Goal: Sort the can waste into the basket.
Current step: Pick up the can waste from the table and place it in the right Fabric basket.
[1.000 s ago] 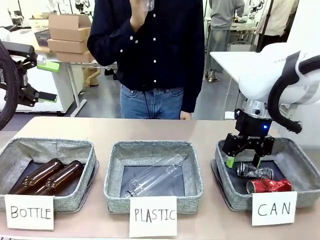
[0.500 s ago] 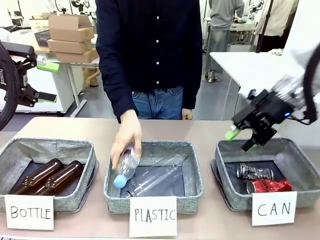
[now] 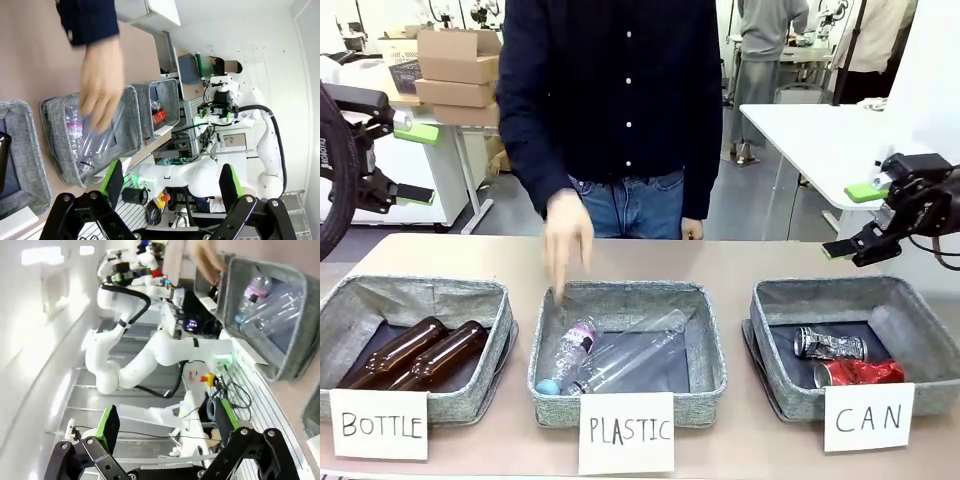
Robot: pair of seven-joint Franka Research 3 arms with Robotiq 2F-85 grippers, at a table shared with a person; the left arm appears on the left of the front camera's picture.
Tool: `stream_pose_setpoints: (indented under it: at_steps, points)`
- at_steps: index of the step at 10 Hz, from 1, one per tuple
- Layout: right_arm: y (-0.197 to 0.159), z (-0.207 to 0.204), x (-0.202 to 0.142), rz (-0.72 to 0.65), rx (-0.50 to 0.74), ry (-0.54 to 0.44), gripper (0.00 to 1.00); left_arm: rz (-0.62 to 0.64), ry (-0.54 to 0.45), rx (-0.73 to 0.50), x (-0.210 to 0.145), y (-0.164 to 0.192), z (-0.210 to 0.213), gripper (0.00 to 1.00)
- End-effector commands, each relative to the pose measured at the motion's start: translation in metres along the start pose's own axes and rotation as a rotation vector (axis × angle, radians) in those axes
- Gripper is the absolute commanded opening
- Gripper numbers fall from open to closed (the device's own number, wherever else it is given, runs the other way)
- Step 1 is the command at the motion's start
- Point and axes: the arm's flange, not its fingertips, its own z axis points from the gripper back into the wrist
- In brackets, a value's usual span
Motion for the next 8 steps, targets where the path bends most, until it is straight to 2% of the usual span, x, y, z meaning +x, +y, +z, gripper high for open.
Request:
stream_pose_setpoints:
  at_steps: [1,8]
  points:
    - [0.0097,-0.0056,0.0013,-0.019,-0.168,0.029,1.00,0.001,0.000,-0.019,0.0003,-0.0017,0.0001,1.00]
    - [0.0097,-0.0056,0.0013,-0.019,-0.168,0.029,1.00,0.001,0.000,-0.019,0.0003,-0.0017,0.0001,1.00]
